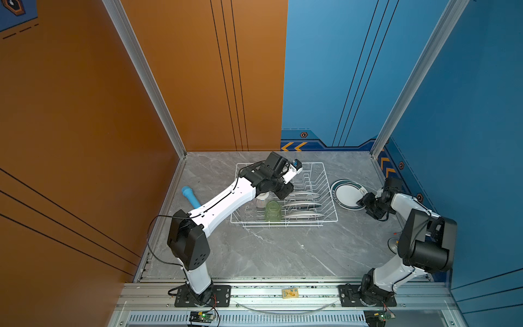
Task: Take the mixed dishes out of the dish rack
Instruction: 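Lower the plate onto the teal-rimmed plate with the right gripper, then open the right gripper and raise it off the stacked plates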
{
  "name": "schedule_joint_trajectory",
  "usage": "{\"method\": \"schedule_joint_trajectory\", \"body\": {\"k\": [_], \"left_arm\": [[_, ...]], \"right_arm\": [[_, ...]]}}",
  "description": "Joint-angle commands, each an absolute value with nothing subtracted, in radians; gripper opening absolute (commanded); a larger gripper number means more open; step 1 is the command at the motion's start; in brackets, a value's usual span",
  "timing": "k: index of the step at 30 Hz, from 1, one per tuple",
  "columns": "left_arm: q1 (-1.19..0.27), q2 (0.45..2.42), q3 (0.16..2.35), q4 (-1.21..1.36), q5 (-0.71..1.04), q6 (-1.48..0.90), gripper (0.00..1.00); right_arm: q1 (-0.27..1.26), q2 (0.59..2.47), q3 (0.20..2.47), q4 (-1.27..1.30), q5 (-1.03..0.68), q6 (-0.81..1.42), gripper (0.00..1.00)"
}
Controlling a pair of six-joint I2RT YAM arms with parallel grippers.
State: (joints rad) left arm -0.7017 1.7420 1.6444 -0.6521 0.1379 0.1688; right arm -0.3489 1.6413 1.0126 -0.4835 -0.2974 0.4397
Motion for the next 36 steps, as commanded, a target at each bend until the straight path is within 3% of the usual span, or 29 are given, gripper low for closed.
{"method": "schedule_joint_trajectory", "body": {"k": [1,23,36], "left_arm": [[-0.706,1.737,1.657,-0.678,0.123,0.187,0.37],[-0.709,1.730,1.646,-0.701,0.111,0.196,0.38],[-0.721,1.738,1.655,-0.719,0.130,0.220,0.38]], "right_arm": [[-0.341,1.644,1.048,-0.575,-0.173,0.386,0.63],[-0.239,1.828,1.214,-0.578,-0.125,0.400,0.68],[-0.250,1.796,1.221,-0.614,-0.131,0.380,0.69]]}}
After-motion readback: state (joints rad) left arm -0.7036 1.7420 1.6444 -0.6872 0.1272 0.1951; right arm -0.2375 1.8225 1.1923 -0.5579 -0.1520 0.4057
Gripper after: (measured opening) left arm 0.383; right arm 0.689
